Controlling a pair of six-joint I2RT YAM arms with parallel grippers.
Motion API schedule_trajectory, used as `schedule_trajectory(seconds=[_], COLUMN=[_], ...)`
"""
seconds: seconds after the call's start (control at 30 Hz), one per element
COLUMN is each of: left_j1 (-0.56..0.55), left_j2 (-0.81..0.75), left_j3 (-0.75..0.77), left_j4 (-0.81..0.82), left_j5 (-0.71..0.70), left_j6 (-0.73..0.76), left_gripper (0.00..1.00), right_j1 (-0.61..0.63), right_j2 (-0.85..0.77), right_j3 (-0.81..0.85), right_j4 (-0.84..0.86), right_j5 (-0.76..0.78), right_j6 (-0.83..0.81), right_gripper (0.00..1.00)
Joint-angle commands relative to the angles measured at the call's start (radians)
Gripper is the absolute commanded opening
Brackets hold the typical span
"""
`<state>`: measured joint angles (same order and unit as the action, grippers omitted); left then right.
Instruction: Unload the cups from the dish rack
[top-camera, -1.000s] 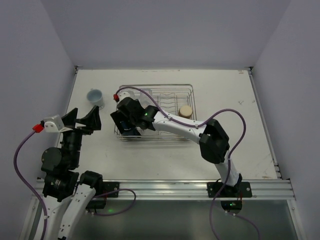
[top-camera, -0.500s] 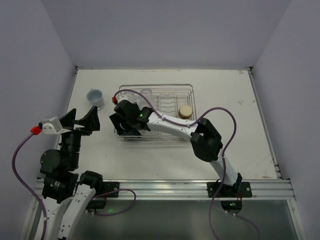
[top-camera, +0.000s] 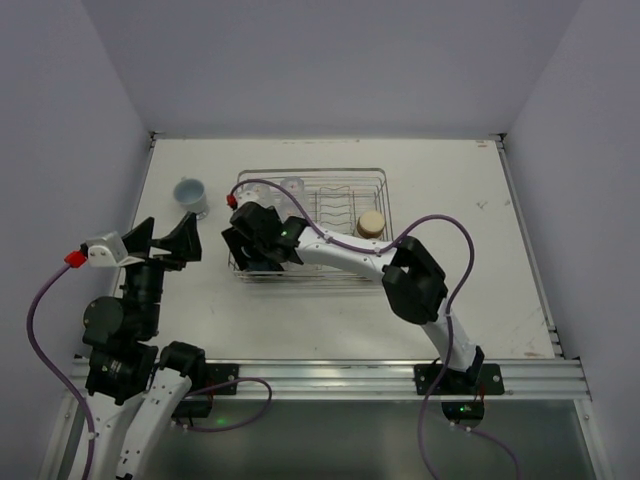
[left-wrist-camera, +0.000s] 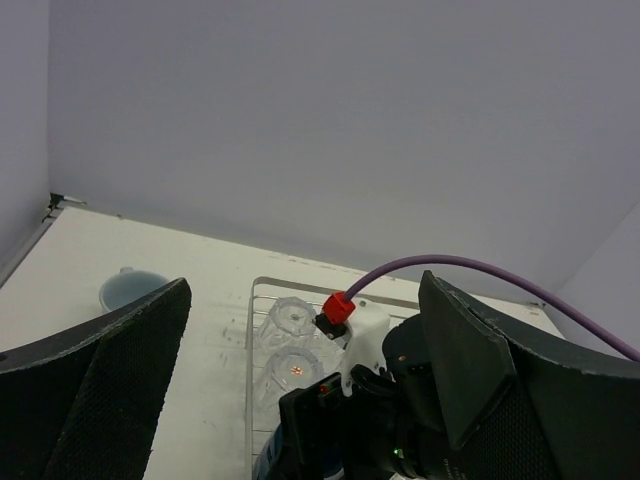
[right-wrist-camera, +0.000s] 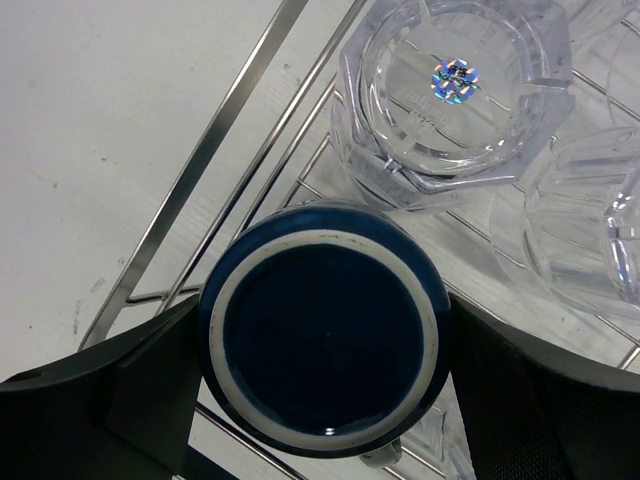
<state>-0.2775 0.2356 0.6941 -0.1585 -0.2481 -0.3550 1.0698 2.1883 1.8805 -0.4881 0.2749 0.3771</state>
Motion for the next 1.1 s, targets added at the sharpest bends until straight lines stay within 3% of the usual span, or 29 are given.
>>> schedule_trajectory(seconds=[0.0,0.33,0.53,0.67,0.83,0.97,1.07], left_j1=[-0.005,-0.006,-0.005,-0.005,-0.005,-0.005,-0.005], left_j2=[0.018,0.059,0.122,0.209,0.272,0.338,0.387], left_j3=[-0.002,-0.013,0.011,0.071,0.076,0.021,-0.019], left_j4=[0.031,0.06,0.059,0.01,0.011,0.109,0.214], left_j5=[-0.011,0.038,0.13,0.31,0.515,0.706,0.782], left_j6=[0.014,0.011,-0.042,-0.105,-0.247,-0.378,-0.453], left_gripper=[1.0,1.0,0.99,0.95,0.9,0.69,0.69], right_j1=[0.001,0.001,-0.005,-0.074,-0.191,-0.266,-0.298], right_j2=[-0.148,-0.327,-0.476,-0.61,-0.76,-0.876,-0.933], right_j3=[-0.014,-0.11,-0.279,-0.417,-0.639,-0.754,-0.822], right_j4=[0.127,0.282,0.371,0.459,0.641,0.746,0.818], right_j5=[0.069,0.046,0.03,-0.074,-0.33,-0.402,-0.442], right_j6=[0.0,0.04,0.071,0.178,0.342,0.436,0.485], right_gripper=[0.47,0.43,0.4,0.39,0.38,0.38,0.38])
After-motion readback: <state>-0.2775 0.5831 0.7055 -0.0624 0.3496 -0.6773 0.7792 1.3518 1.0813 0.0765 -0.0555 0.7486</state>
